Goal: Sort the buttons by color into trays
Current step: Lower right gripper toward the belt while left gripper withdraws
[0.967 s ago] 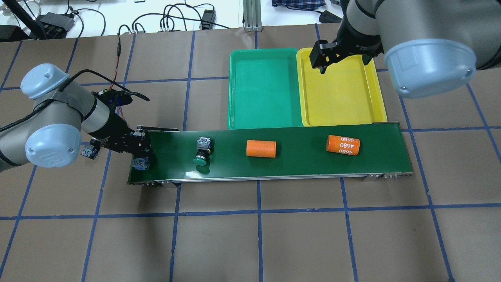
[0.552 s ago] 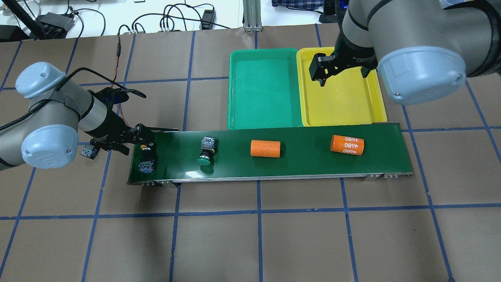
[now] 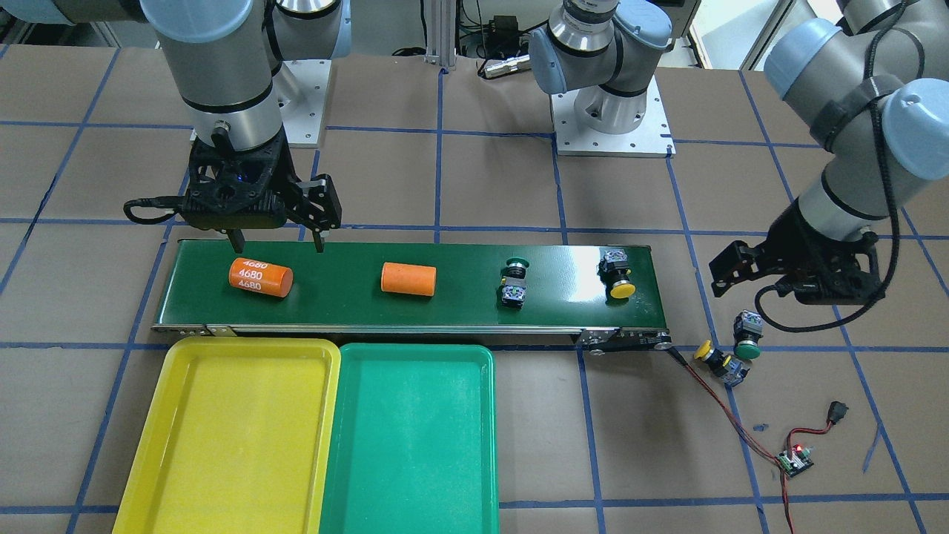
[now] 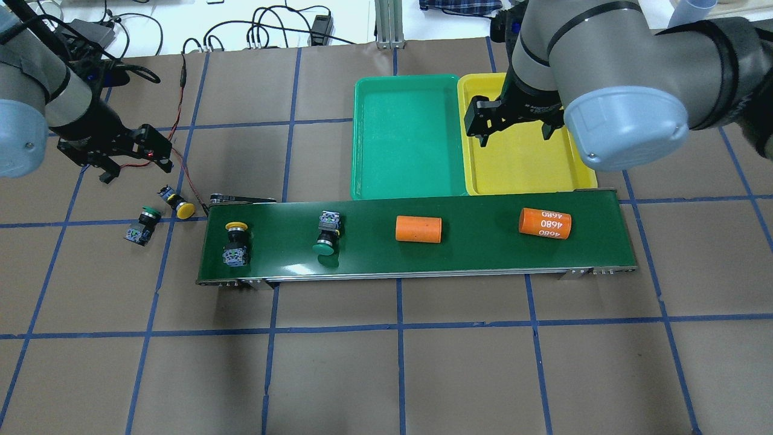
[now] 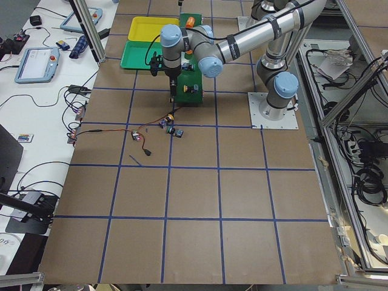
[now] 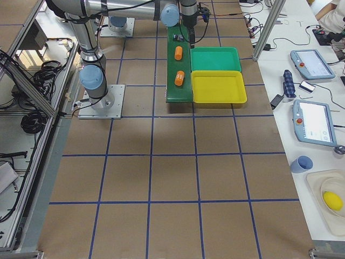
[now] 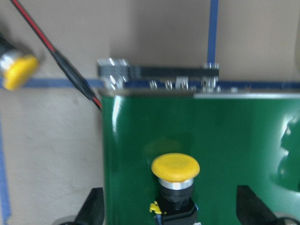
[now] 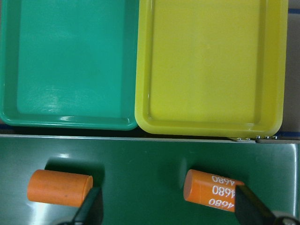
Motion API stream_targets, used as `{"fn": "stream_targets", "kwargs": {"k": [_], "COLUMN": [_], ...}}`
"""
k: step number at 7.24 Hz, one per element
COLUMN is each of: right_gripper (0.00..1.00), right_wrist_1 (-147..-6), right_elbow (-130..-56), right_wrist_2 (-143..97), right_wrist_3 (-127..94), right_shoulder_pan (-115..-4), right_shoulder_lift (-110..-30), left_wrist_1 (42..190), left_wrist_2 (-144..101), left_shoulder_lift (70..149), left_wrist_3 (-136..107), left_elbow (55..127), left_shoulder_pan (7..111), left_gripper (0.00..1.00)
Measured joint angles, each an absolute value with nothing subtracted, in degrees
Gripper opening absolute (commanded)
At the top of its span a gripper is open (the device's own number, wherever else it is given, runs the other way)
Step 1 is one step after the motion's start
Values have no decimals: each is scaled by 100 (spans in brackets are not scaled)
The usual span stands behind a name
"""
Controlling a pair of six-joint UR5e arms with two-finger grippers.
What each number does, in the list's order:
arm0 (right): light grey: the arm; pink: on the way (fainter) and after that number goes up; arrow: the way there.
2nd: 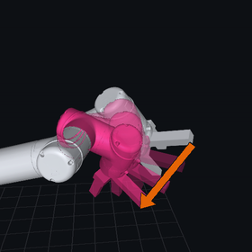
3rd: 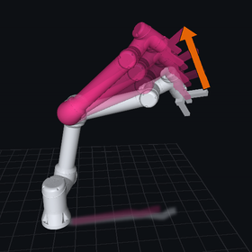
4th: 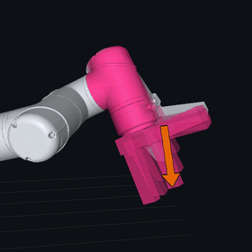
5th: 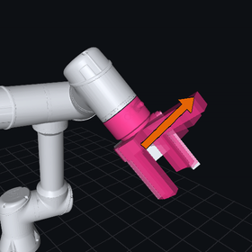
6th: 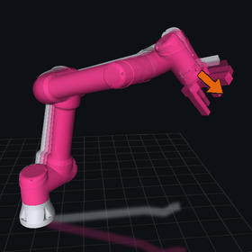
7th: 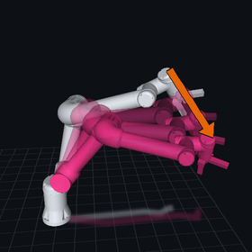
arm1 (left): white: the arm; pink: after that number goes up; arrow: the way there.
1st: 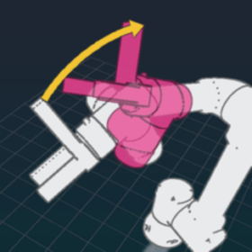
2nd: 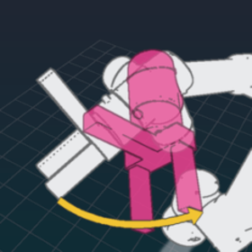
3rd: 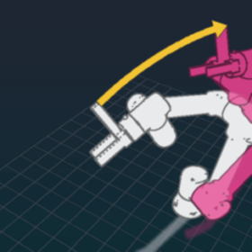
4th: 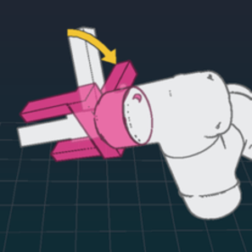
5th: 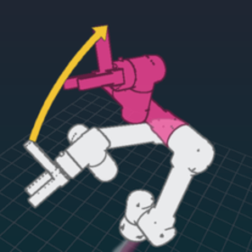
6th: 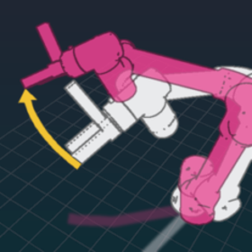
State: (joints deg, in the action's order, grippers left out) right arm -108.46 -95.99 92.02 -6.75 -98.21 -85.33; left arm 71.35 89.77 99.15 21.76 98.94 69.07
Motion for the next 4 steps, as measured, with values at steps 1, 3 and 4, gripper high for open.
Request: {"fn": "stream_targets", "kwargs": {"k": [1, 3, 4], "right_gripper": [100, 100, 100], "right_wrist_1": [-10854, -10964, -11291], "right_elbow": [-9600, -9599, -9598], "right_wrist_2": [9151, 9134, 9145], "right_wrist_3": [-1025, -1580, -1818], "right_shoulder_pan": [-9981, -10488, -10753], "right_shoulder_lift": [-8489, -8348, -8195], "left_wrist_1": [7081, 6731, 6604], "left_wrist_2": [9078, 9086, 9084], "left_shoulder_lift": [10095, 10466, 10606], "left_wrist_3": [2759, 3325, 3535], "left_elbow": [9784, 9762, 9785], "left_shoulder_pan": [6621, 6148, 6073], "left_gripper": [100, 95, 91]}}
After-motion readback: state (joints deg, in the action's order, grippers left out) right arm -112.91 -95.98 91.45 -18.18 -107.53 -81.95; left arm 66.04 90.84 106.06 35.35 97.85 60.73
